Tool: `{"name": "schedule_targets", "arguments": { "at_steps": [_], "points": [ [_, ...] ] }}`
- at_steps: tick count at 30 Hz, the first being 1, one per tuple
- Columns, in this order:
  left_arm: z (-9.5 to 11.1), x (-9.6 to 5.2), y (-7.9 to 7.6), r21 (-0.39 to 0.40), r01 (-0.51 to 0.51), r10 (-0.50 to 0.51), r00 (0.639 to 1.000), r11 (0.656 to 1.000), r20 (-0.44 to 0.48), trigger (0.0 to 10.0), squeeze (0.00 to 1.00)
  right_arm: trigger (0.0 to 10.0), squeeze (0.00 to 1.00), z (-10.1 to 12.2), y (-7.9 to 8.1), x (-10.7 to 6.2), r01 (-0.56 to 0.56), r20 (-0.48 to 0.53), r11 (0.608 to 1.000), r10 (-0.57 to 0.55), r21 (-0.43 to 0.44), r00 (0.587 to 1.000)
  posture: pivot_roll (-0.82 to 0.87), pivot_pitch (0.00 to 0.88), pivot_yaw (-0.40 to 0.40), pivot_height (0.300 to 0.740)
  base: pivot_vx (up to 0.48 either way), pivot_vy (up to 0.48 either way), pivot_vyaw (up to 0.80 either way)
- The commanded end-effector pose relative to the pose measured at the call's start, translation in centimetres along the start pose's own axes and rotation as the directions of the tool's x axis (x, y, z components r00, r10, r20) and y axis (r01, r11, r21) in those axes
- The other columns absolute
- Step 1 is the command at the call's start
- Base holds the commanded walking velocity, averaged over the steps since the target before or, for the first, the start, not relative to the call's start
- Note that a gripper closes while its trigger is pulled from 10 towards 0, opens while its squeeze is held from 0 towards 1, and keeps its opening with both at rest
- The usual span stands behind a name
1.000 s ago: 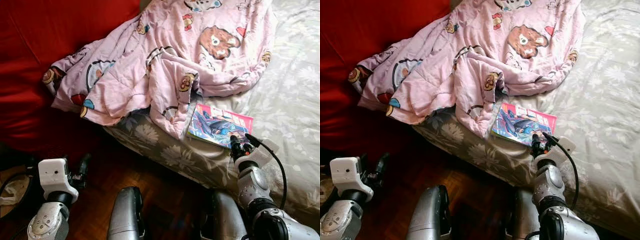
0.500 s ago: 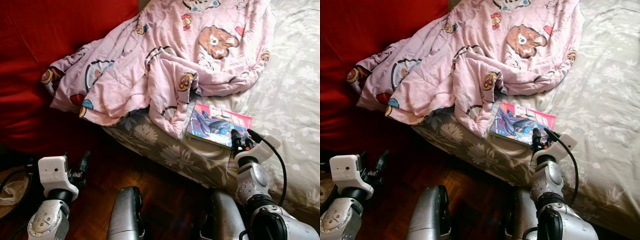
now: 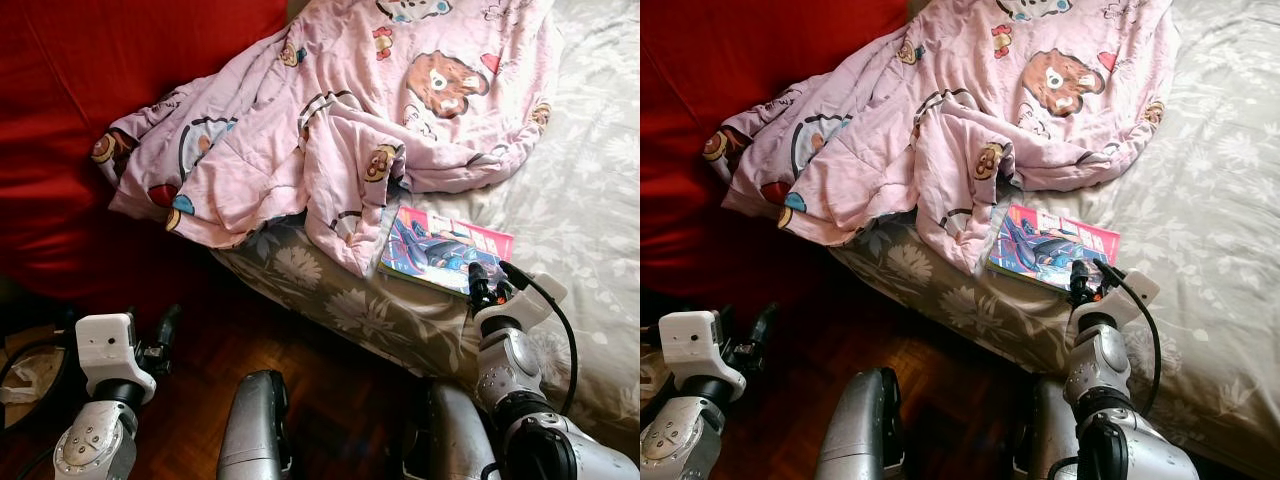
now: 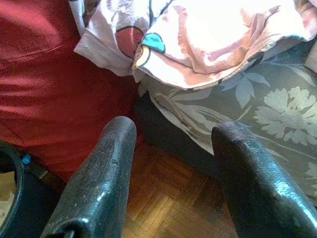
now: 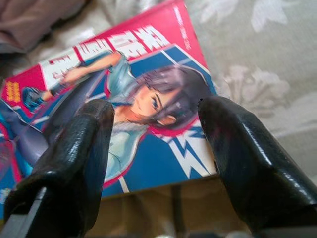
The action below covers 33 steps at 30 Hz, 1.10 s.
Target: Clean up the room
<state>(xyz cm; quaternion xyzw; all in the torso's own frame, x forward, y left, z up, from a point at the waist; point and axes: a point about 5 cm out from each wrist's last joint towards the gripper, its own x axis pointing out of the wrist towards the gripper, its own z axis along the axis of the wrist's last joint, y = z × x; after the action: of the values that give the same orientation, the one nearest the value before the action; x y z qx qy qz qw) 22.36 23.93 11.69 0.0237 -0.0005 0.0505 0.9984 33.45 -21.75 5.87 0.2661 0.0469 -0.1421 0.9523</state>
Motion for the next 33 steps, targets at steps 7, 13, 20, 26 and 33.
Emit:
{"name": "schedule_targets", "arguments": {
  "at_steps": [7,13,20,26,33],
  "points": [
    [0.0,-0.5,0.8,0.016,-0.019,0.019,1.000,1.000,-0.016,10.0,0.00,10.0,0.00,-0.6,-1.5,-0.6,0.073,-0.008,0.997,-0.073,0.004,0.997,0.30,0.284,0.087,0.572,0.000,0.000,0.00],
    [0.0,-0.6,0.8,0.021,-0.014,0.014,1.000,1.000,-0.018,10.0,0.00,10.0,0.00,-0.8,-1.9,-0.8,0.083,-0.028,0.997,-0.083,-0.010,0.996,0.30,0.287,0.092,0.572,0.000,0.000,0.00],
    [0.0,-0.7,0.7,0.037,0.005,-0.004,1.000,0.999,-0.025,10.0,0.00,10.0,0.00,-1.3,-1.9,-0.9,0.067,-0.060,0.998,-0.066,0.001,0.996,0.30,0.296,0.099,0.572,0.000,0.000,0.00],
    [-0.1,-0.8,0.6,0.039,0.010,-0.009,1.000,0.999,-0.029,10.0,0.00,10.0,0.00,-1.6,-1.8,-1.0,0.049,-0.076,0.999,-0.048,0.020,0.996,0.30,0.299,0.102,0.572,0.000,0.000,0.00],
    [-0.1,-0.8,0.5,0.040,0.015,-0.014,0.999,0.999,-0.032,10.0,0.00,10.0,0.00,-2.6,-1.5,-1.2,0.014,-0.143,0.997,-0.004,0.070,0.990,0.31,0.301,0.104,0.572,0.000,0.000,0.00]
  ]
}}
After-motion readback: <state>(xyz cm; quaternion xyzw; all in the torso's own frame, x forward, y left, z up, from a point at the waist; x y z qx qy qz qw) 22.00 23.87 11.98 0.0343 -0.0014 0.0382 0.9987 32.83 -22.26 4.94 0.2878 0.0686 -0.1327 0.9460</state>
